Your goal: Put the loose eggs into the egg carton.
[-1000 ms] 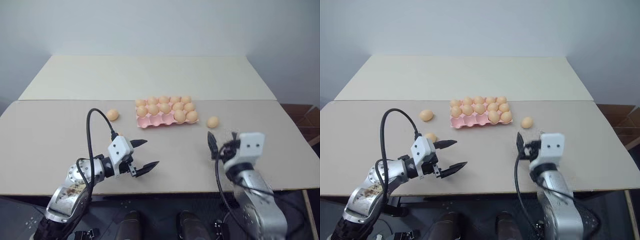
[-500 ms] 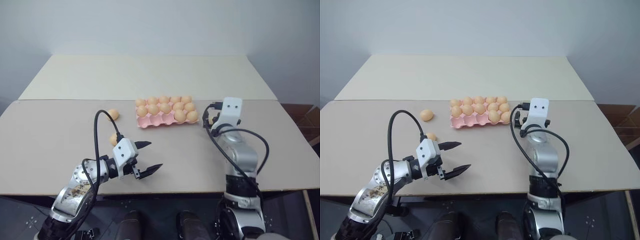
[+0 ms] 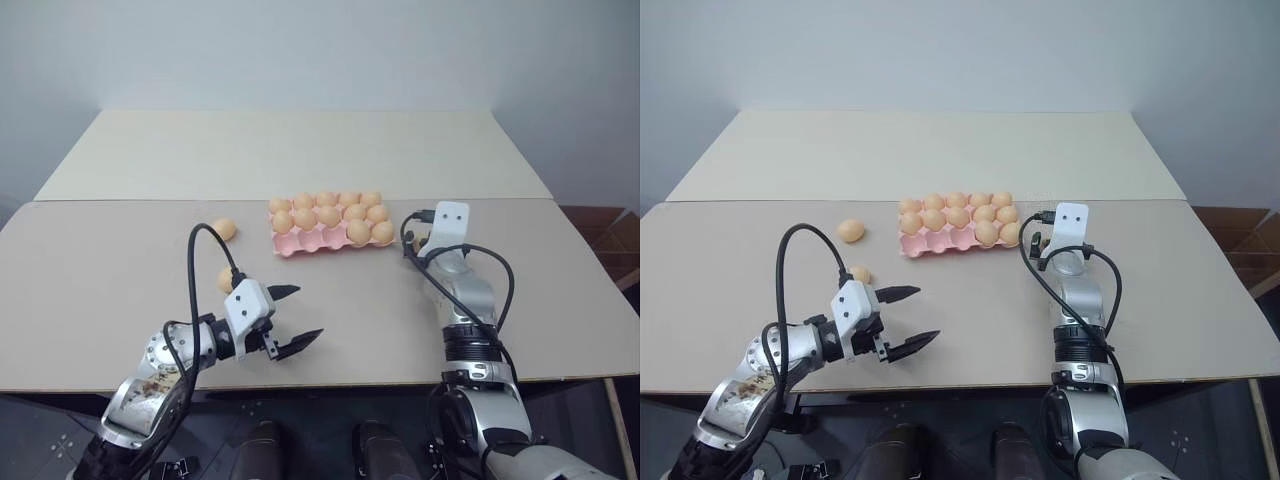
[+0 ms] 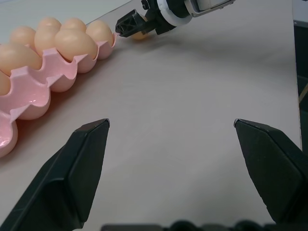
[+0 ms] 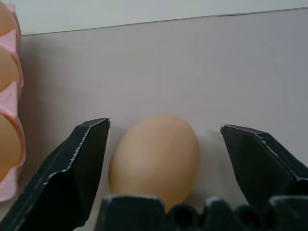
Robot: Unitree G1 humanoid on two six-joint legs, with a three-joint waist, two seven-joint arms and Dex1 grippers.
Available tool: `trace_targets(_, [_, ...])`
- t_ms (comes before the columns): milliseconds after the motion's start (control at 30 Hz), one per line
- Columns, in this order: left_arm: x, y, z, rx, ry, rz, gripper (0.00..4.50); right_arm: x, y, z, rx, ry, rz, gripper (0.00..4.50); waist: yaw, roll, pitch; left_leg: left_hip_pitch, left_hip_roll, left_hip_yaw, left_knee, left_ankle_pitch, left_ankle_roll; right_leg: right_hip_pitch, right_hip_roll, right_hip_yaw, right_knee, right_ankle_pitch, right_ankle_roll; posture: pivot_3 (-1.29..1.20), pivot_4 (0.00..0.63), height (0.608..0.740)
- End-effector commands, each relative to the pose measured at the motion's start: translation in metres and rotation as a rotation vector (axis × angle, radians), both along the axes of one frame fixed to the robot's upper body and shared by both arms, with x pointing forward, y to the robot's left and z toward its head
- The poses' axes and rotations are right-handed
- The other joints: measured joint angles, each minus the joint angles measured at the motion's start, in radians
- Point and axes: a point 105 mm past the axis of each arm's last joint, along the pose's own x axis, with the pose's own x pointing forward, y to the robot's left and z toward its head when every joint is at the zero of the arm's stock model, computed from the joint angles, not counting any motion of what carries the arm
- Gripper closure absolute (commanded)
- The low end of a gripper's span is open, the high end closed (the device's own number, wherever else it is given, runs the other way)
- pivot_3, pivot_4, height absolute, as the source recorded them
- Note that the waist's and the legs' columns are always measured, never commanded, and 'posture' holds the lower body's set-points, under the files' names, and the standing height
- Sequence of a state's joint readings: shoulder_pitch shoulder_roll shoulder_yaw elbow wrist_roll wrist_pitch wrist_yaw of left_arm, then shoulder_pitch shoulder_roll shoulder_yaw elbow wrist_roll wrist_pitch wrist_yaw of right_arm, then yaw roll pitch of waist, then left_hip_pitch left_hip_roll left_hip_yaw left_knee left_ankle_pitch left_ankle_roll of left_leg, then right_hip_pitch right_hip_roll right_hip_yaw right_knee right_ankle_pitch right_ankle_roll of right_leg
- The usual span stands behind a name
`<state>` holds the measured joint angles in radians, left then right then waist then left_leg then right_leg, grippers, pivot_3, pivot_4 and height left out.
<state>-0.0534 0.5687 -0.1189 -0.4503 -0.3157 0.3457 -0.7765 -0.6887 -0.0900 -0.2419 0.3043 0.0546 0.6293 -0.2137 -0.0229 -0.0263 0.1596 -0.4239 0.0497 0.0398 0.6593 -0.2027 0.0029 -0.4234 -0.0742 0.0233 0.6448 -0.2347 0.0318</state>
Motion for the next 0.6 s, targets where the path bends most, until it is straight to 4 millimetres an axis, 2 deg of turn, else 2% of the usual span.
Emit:
trace_targets(33, [-0.003,-0.001,0.011,-0.011,-0.049,-0.004,0.00,0.004,0.000,0.020,0.006,-0.081,0.000,1.20,0.000,0.000,0.000,0.000,0.000,0.000,0.000,0.000,0.000,0.000,0.000,0.000,0.000,0.000,0.000,0.00,0.150,0.740])
trace_targets(133, [-0.001,0.001,0.010,-0.015,-0.050,0.014,0.00,0.002,0.002,0.020,0.005,-0.085,0.016,2.28,-0.001,0.000,0.000,0.000,0.000,0.000,0.000,0.000,0.000,0.000,0.000,0.000,0.000,0.000,0.000,0.00,0.150,0.740])
trace_targets(200, [-0.001,0.004,0.009,-0.014,-0.051,0.037,0.00,-0.001,0.003,0.022,0.001,-0.099,0.032,2.67,-0.001,0.000,0.000,0.000,0.000,0.000,0.000,0.000,0.000,0.000,0.000,0.000,0.000,0.000,0.000,0.00,0.150,0.740])
trace_targets(300, [-0.001,0.010,0.009,-0.017,-0.056,0.083,0.00,-0.012,0.006,0.035,-0.008,-0.159,0.067,2.79,0.000,0.000,0.000,0.000,0.000,0.000,0.000,0.000,0.000,0.000,0.000,0.000,0.000,0.000,0.000,0.00,0.150,0.740])
trace_targets(400, [-0.002,0.016,0.011,-0.027,-0.060,0.138,0.00,-0.030,0.020,0.052,-0.017,-0.235,0.137,2.82,0.000,0.001,0.000,-0.001,0.000,0.000,0.000,0.000,0.000,-0.001,-0.001,0.000,0.000,0.000,0.000,0.00,0.150,0.740])
trace_targets(600, [-0.005,0.028,0.015,-0.036,-0.059,0.200,0.00,-0.065,0.066,0.091,0.010,-0.353,0.337,2.83,-0.003,0.001,0.001,0.000,0.001,0.000,0.000,0.000,0.000,-0.001,0.000,0.000,0.000,-0.001,0.001,0.00,0.150,0.740])
